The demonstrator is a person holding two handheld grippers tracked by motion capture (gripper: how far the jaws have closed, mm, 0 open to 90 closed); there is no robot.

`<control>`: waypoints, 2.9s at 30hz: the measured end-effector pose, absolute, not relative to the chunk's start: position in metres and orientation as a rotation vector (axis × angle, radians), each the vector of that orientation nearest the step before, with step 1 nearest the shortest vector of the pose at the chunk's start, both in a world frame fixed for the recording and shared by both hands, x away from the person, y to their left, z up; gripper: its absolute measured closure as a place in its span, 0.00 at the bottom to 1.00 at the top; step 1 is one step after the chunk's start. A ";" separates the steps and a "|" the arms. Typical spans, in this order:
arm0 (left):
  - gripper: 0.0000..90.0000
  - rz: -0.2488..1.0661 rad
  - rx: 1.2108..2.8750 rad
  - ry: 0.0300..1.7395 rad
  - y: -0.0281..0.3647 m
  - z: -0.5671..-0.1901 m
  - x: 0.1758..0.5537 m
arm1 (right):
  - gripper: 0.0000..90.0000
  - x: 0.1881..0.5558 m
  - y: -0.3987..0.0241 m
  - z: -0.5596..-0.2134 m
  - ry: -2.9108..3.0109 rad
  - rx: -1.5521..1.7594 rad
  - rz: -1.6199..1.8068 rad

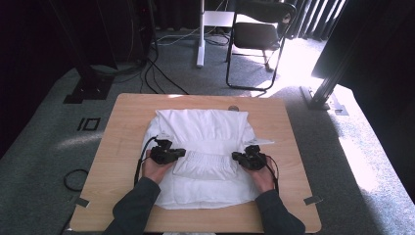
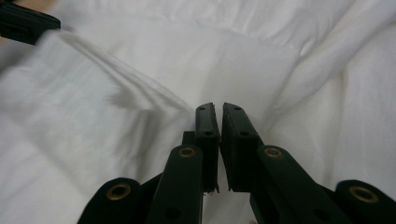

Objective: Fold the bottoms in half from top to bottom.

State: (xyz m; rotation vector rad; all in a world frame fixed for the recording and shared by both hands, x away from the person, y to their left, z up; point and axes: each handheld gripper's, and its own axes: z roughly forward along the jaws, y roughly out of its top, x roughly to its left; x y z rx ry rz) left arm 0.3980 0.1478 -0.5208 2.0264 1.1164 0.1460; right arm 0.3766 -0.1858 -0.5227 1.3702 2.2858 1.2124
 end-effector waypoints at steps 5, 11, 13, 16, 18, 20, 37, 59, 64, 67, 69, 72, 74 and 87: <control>0.96 0.097 2.074 1.088 0.131 -0.539 0.405 | 0.92 0.392 -0.177 -0.540 2.353 1.381 1.186; 0.91 0.075 2.046 0.993 0.131 -0.529 0.379 | 0.84 0.372 -0.184 -0.531 2.377 1.273 1.332; 0.91 0.070 2.054 0.947 0.131 -0.528 0.368 | 0.82 0.362 -0.187 -0.527 2.382 1.234 1.380; 0.89 0.039 2.079 0.874 0.130 -0.531 0.350 | 0.79 0.346 -0.192 -0.524 2.407 1.172 1.423; 0.88 0.029 2.123 0.828 0.127 -0.536 0.338 | 0.76 0.338 -0.196 -0.521 2.385 1.137 1.434; 0.86 0.028 2.140 0.811 0.127 -0.540 0.327 | 0.75 0.336 -0.199 -0.516 2.348 1.144 1.454; 0.71 0.087 2.088 0.841 0.145 -0.538 0.311 | 0.83 0.297 -0.151 -0.550 2.614 0.974 1.251; 0.67 0.332 2.015 1.053 0.166 -0.516 0.419 | 0.53 0.428 -0.167 -0.525 2.194 1.256 1.152; 0.66 0.323 2.067 1.075 0.155 -0.536 0.430 | 0.52 0.439 -0.160 -0.542 2.230 1.277 1.059; 0.66 0.316 2.049 1.075 0.157 -0.546 0.429 | 0.51 0.437 -0.160 -0.554 2.237 1.294 1.075; 0.66 0.297 2.029 1.069 0.161 -0.549 0.422 | 0.51 0.431 -0.164 -0.558 2.211 1.310 1.121; 0.66 0.287 2.027 1.053 0.162 -0.551 0.411 | 0.51 0.422 -0.163 -0.558 2.218 1.301 1.106; 0.66 0.276 2.033 1.043 0.164 -0.551 0.403 | 0.51 0.414 -0.163 -0.557 2.218 1.306 1.104; 0.64 0.266 2.080 0.977 0.166 -0.552 0.339 | 0.51 0.351 -0.167 -0.562 2.223 1.270 1.141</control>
